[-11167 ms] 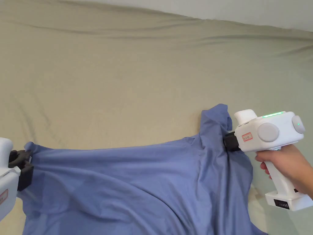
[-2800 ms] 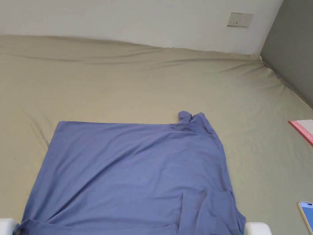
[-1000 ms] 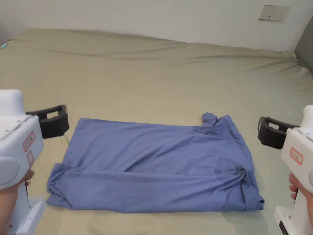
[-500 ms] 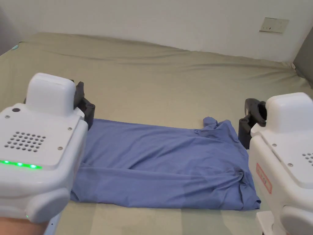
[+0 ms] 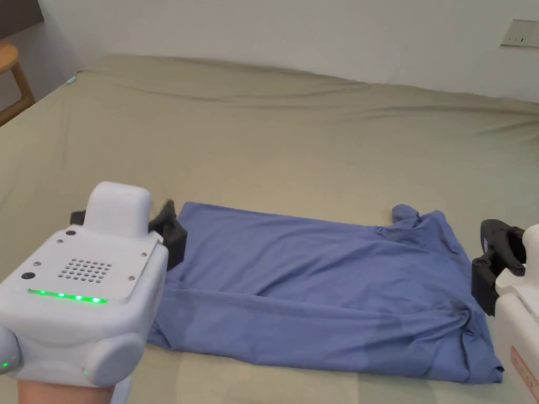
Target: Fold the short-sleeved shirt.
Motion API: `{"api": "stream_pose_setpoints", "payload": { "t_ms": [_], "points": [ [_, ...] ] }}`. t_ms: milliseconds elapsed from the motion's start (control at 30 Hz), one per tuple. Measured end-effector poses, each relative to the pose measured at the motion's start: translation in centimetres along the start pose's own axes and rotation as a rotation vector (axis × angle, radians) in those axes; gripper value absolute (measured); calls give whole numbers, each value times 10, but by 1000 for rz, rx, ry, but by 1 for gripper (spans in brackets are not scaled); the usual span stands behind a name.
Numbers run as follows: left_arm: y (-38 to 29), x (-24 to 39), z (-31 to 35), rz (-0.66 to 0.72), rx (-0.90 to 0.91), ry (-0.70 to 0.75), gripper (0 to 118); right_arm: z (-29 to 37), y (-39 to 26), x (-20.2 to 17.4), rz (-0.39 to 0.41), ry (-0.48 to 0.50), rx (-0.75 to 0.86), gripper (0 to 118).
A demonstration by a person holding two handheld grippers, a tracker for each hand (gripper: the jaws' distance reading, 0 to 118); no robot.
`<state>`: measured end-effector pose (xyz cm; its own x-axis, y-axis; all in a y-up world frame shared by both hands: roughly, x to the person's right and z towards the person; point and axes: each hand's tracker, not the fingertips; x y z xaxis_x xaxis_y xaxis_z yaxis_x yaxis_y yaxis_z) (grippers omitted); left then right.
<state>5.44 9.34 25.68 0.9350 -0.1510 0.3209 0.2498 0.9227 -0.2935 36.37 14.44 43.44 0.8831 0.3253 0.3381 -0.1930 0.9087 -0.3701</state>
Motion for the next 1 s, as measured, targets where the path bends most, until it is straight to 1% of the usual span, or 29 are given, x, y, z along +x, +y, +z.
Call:
{"api": "stream_pose_setpoints", "payload": {
  "t_ms": [33, 67, 133, 167, 200, 233, 267, 300, 400, 467, 533, 567, 600, 633, 667, 700, 733, 767, 800, 833, 867, 900, 933, 967, 1000],
  "points": [
    [-11, -5, -13, 15, -66, -13, 81, -1, -4, 2, 4, -8, -10, 2],
    [-22, -8, -24, 26, -120, -17, 86, -3, -7, 4, 2, -14, -21, 2],
    [-49, -15, -50, 46, -238, -6, 103, -4, -15, 9, -14, -16, -53, 2],
    [-62, -18, -60, 64, -287, -11, 108, -5, -18, 12, -20, -18, -65, 2],
    [-77, -20, -72, 77, -349, -10, 110, -7, -22, 15, -21, -24, -77, 2],
    [-92, -23, -84, 105, -407, -37, 110, -8, -26, 18, -16, -36, -88, 2],
    [-105, -25, -93, 116, -446, -30, 110, -9, -29, 21, -10, -47, -99, 2],
    [-120, -25, -107, 116, -508, -19, 110, -10, -32, 24, -6, -58, -112, 2],
    [-155, -26, -137, 85, -607, 18, 110, -15, -41, 35, -16, -75, -149, 2],
    [-166, -27, -148, 113, -626, 13, 109, -16, -45, 40, -19, -88, -165, 2],
    [-166, -26, -151, 179, -633, -17, 107, -19, -49, 44, -19, -102, -182, 2],
    [-164, -24, -152, 175, -625, -9, 106, -20, -51, 46, -18, -106, -191, 2],
    [-162, -21, -152, 160, -622, -8, 102, -23, -53, 48, -20, -111, -203, 2],
    [-159, -19, -149, 125, -603, -22, 94, -26, -55, 50, -25, -114, -216, 2],
    [-154, -17, -146, 113, -569, -35, 78, -30, -56, 52, -31, -113, -229, 2],
    [-150, -13, -144, 110, -570, -56, 50, -34, -59, 54, -39, -112, -244, 2],
    [-145, -6, -142, 97, -568, -79, 30, -39, -62, 56, -44, -114, -261, 3],
    [-142, -1, -140, 67, -553, -93, 16, -45, -65, 58, -50, -109, -283, 8],
    [-138, 6, -136, 26, -534, -87, 16, -54, -70, 61, -51, -94, -330, 35],
    [-133, 12, -132, -19, -499, -57, 16, -65, -77, 64, -59, -61, -377, 70],
    [-129, 13, -128, -33, -481, -63, 16, -75, -84, 67, -75, -39, -413, 99],
    [-124, 12, -121, -27, -453, -62, 16, -87, -95, 70, -116, 3, -460, 112],
    [-118, 12, -115, -19, -434, -64, 16, -97, -107, 73, -156, 15, -488, 112],
    [-113, 13, -111, -16, -421, -68, 16, -106, -116, 74, -169, 9, -519, 112],
    [-108, 13, -106, -15, -404, -72, 16, -119, -129, 74, -161, -1, -582, 112]
  ]
}}
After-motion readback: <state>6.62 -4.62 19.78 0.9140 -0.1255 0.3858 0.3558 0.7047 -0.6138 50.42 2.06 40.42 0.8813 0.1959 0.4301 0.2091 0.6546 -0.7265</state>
